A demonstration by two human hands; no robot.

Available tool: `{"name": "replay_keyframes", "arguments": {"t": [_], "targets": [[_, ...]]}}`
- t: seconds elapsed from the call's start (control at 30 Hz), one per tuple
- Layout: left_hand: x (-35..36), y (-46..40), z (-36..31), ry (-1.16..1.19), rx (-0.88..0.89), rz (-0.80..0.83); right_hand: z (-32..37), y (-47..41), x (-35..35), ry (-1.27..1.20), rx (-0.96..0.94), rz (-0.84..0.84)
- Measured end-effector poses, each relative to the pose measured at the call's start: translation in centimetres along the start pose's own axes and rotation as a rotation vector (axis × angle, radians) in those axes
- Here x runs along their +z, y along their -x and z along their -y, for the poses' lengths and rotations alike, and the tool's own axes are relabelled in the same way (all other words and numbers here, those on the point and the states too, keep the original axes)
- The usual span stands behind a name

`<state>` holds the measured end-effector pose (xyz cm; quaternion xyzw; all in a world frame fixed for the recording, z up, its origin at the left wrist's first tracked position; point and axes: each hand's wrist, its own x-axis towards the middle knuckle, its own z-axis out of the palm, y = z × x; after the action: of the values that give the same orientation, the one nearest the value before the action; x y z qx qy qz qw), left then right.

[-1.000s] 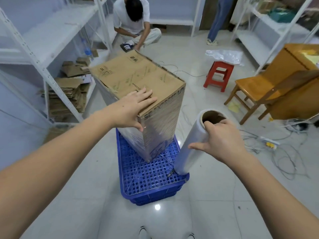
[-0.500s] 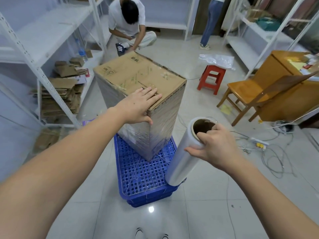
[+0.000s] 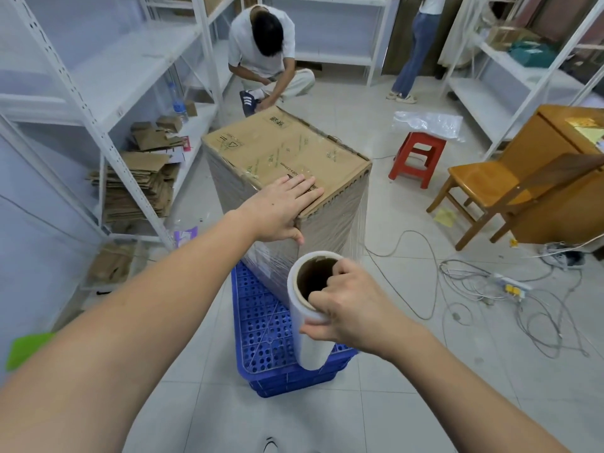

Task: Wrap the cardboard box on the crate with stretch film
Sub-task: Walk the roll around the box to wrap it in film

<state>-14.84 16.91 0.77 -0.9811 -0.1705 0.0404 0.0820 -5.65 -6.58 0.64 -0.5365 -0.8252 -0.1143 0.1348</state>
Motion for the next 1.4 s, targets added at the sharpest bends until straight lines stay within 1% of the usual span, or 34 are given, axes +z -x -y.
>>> {"name": "replay_keyframes", "arguments": {"t": [0.1,0.23,0.3,0.37,0.5,0.6,0.67,0.73,0.87,1.0,1.13,1.27,1.4], "targets": [[0.2,0.4,-0.2,-0.005,-0.003,-0.008,0.6,0.1,0.5,-0.012,-0.080,0.046],[0.4,0.6,-0.3,-0.003,-0.007,-0.021,0.9,0.3,0.2,0.045,-0.067,0.110],[0.5,0.5,-0.2,0.013,-0.002,-0.026,1.8,0.3,-0.4,0.091,0.027,0.194],[0.5,0.4,0.1,0.046,0.001,-0.029,3.5,0.4,-0.6,0.136,0.181,0.275],[0.7,0.5,0.8,0.085,0.023,-0.056,6.5,-0.2,0.0,0.195,0.456,0.307],[1.3,0.5,1.5,0.043,0.078,-0.105,6.9,-2.1,0.3,0.228,0.683,0.310],[1.6,0.3,2.4,-0.005,0.147,-0.113,7.2,-3.4,-0.1,0.240,0.750,0.282],[1.5,0.0,3.4,-0.057,0.211,-0.137,7.4,-4.3,-0.2,0.193,0.816,0.256],[1.5,-0.6,5.1,-0.065,0.313,-0.205,7.8,-5.1,1.2,0.288,0.959,0.301],[2.4,-1.1,5.6,-0.057,0.369,-0.254,7.9,-6.6,1.9,0.331,1.071,0.216],[2.5,-1.1,5.9,-0.083,0.411,-0.230,7.3,-7.3,2.5,0.405,1.088,0.126],[2.2,-1.1,5.7,-0.049,0.414,-0.232,7.4,-7.0,3.4,0.389,0.980,0.092],[1.4,-1.1,4.4,-0.009,0.380,-0.225,9.8,-7.8,3.1,0.349,0.894,0.021]]}}
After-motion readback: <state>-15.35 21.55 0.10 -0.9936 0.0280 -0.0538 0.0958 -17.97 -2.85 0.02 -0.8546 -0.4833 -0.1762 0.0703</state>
